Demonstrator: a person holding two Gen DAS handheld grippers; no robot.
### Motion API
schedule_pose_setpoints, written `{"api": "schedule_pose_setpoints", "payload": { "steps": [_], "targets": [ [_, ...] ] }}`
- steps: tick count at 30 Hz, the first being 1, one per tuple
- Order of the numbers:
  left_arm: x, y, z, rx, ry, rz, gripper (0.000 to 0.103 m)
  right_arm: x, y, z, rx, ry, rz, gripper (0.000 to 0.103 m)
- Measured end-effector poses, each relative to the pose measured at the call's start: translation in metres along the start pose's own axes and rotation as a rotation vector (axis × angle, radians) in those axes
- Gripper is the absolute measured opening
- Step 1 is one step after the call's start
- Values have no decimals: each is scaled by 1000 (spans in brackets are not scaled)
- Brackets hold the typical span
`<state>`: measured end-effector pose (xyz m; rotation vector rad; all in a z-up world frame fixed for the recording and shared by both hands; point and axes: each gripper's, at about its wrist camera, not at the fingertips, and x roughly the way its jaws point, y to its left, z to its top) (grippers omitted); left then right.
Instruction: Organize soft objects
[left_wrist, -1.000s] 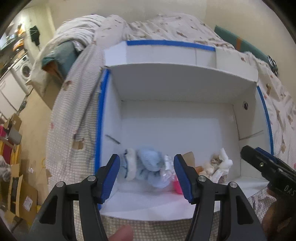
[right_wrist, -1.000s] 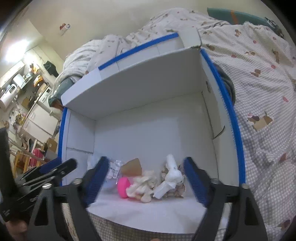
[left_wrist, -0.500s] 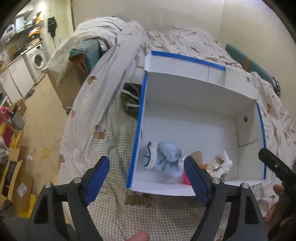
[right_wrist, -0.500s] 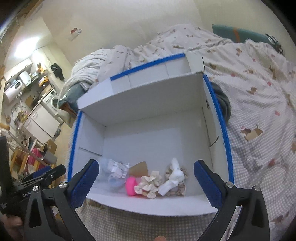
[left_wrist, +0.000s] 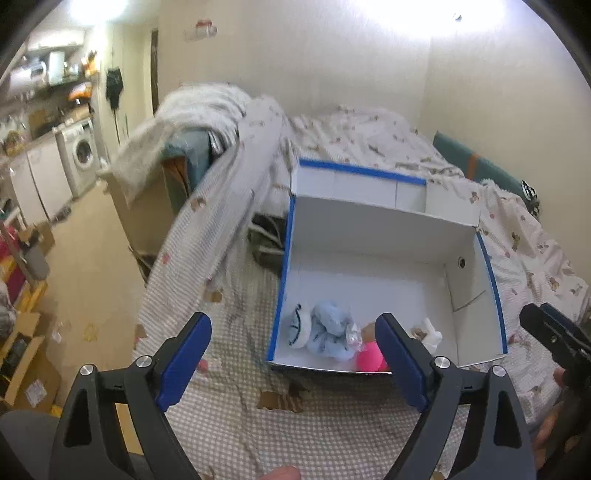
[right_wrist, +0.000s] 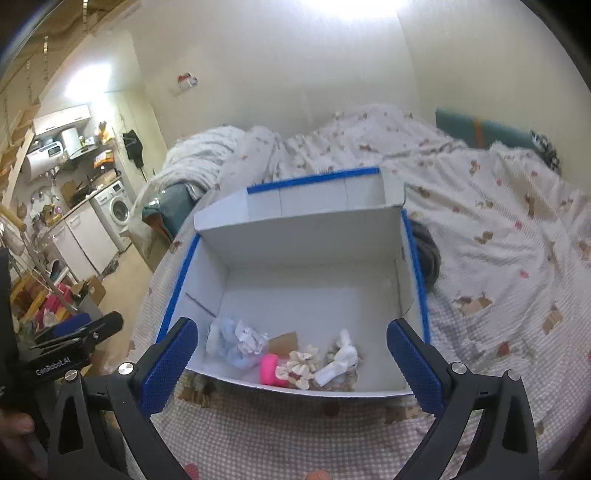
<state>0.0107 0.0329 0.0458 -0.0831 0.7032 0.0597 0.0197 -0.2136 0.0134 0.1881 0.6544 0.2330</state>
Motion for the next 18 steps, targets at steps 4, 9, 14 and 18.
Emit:
{"api": "schedule_pose_setpoints", "payload": {
  "steps": [4,9,14,18],
  "targets": [
    [-13,-8,-10,33,-79,17,103,-13,1,-10,-30,-64,-24,103],
    [-3,-10,-12,38,-72,27,103,-6,1,-31,-73,-84,-60,103],
    [11,-20,-22,95,-48,65,103,3,4,-27,-97,-87,-72,103],
    [12,-18,-23,75,-54,29,103,9,-1,-27,-56,-55,-60,103]
  ]
}}
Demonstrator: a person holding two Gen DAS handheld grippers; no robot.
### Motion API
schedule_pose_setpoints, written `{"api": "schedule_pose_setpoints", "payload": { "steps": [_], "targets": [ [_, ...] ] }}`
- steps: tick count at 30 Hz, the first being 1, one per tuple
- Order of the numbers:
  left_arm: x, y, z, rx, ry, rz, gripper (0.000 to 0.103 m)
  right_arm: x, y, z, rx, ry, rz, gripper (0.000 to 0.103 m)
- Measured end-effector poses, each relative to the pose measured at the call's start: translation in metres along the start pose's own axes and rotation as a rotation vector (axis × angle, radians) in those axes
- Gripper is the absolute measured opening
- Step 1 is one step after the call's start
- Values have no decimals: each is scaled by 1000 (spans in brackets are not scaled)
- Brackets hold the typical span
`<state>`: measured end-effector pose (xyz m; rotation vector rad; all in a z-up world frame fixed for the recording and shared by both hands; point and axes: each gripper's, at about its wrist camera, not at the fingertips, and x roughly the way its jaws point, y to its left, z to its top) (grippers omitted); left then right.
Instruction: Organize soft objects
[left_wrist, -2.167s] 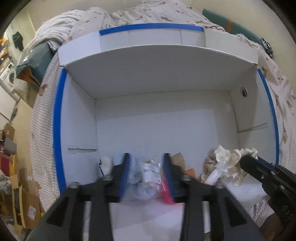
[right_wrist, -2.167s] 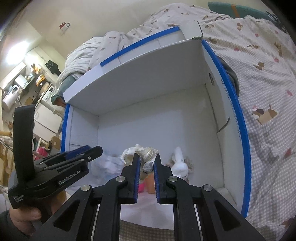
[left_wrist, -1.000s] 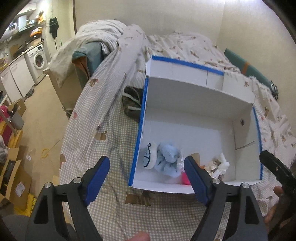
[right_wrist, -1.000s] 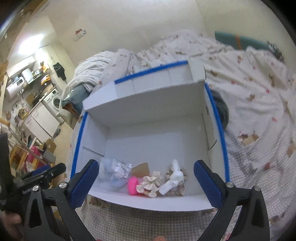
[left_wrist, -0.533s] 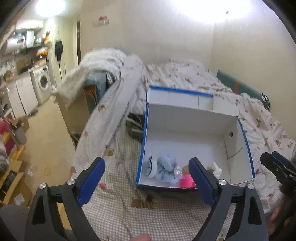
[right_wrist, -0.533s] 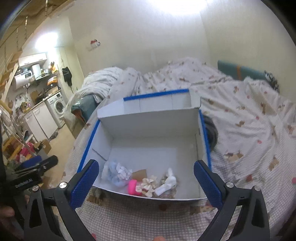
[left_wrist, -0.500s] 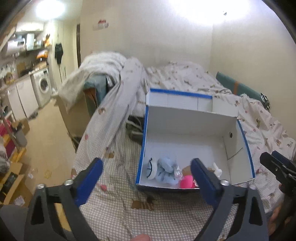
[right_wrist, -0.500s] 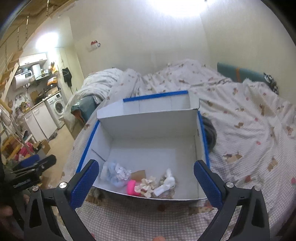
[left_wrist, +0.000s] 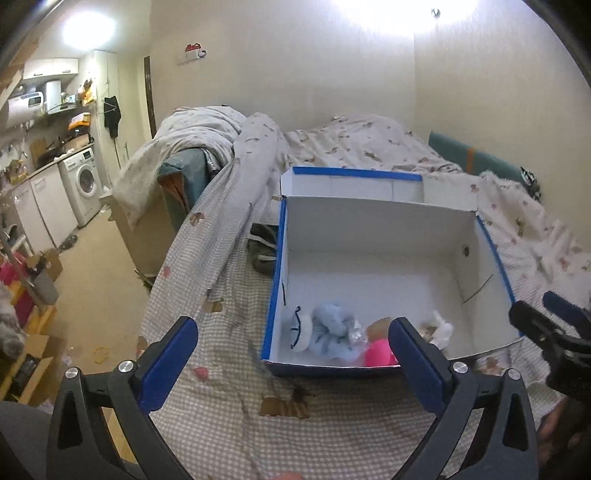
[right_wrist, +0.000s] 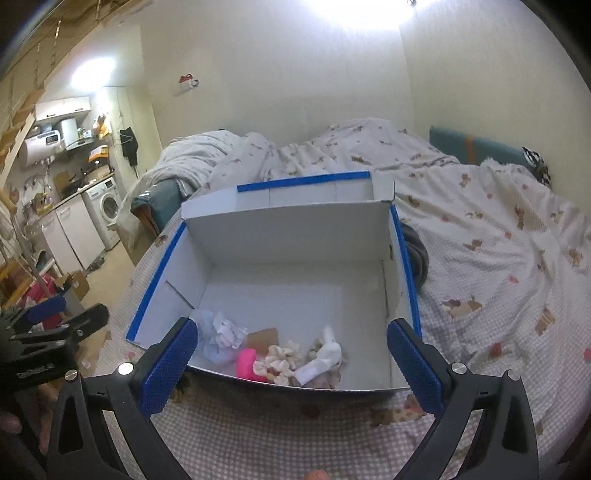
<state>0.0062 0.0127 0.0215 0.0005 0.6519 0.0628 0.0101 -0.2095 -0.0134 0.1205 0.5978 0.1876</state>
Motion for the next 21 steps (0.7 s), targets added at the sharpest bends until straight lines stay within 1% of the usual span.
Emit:
{"api": "schedule_pose_setpoints", "payload": {
  "steps": [2,6,21],
  "targets": [
    [2,0,0,3,3,5,103,-1,0,0,0,-2,-5,103],
    [5,-1,-1,-4,18,-17,103,-2,0,-1,-2,-4,-7,103],
    [1,-4,-2,13,16,-23,103,-1,4,-1,-22,-1,-11,103]
  ]
}}
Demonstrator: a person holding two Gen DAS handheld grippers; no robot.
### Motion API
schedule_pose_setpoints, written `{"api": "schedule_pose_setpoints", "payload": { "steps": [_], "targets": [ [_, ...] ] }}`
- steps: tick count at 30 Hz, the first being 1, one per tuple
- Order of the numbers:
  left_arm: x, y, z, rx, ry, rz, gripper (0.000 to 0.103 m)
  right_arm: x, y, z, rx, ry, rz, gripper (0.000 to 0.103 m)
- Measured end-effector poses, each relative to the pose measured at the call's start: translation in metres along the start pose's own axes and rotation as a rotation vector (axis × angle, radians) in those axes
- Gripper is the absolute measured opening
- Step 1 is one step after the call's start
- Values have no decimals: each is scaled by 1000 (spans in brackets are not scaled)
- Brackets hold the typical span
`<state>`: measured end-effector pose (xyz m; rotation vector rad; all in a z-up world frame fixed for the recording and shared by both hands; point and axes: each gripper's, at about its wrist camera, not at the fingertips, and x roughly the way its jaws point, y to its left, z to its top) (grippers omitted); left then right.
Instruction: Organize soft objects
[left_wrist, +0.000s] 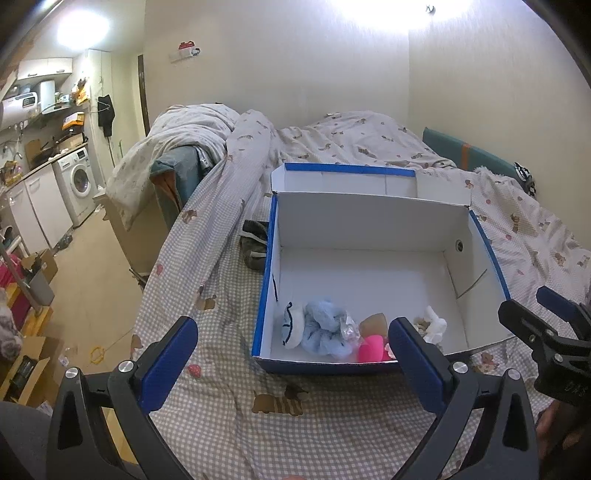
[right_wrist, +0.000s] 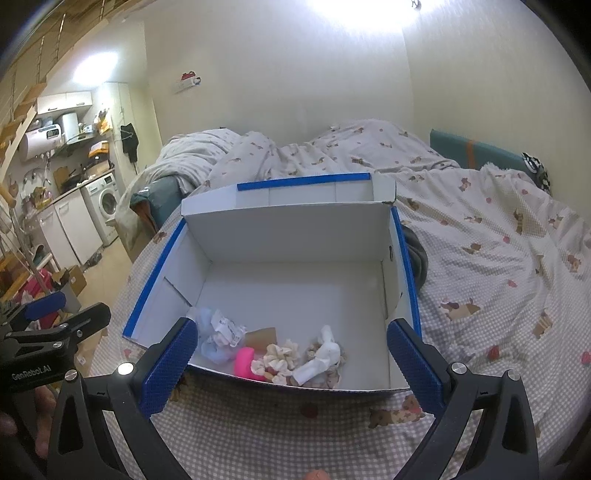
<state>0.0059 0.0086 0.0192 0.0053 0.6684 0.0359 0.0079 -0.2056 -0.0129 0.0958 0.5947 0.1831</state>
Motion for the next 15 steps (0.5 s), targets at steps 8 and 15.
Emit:
{"api": "schedule_pose_setpoints", "payload": {
  "steps": [8,15],
  "targets": [
    [1,0,0,3,4,3,103,0,0,0,2,0,1,103],
    [1,0,0,3,5,2,103,0,0,0,1,1,0,103]
  ]
}}
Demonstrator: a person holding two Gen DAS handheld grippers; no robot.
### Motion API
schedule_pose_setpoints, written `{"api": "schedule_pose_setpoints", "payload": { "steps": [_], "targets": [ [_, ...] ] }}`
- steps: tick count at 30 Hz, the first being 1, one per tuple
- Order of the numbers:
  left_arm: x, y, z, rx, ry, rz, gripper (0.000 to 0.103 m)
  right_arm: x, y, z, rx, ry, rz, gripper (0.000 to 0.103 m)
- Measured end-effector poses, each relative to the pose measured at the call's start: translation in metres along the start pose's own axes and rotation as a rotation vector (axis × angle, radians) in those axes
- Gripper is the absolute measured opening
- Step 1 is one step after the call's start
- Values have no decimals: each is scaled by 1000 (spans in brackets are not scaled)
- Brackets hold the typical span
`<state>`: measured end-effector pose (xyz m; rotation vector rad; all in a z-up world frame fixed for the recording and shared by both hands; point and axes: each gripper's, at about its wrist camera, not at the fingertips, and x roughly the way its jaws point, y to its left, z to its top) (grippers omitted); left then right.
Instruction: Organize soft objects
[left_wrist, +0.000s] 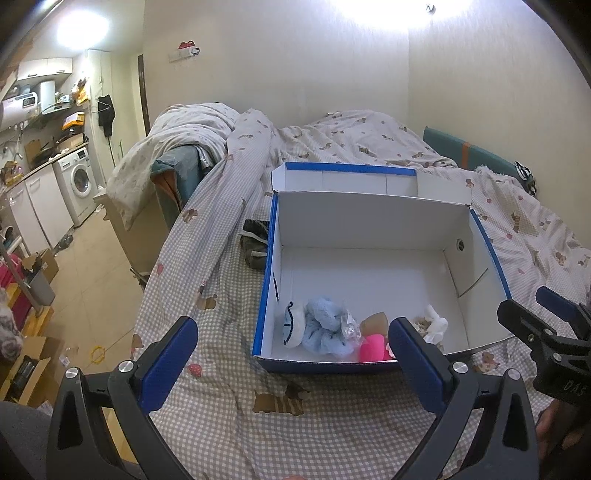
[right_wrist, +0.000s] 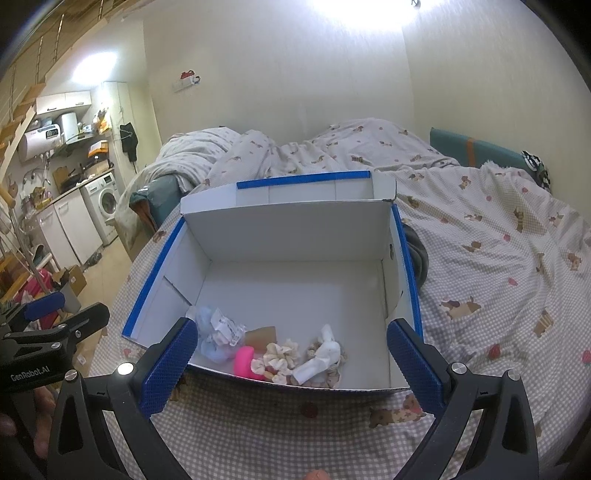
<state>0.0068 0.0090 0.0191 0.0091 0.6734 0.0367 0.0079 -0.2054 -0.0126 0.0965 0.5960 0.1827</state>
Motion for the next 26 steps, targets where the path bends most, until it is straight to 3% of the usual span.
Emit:
{"api": "schedule_pose_setpoints", "payload": {
  "steps": [26],
  "targets": [
    [-1,-5,0,10,-7,-10,103,2,1,-2,-2,2,6,103]
  ]
}}
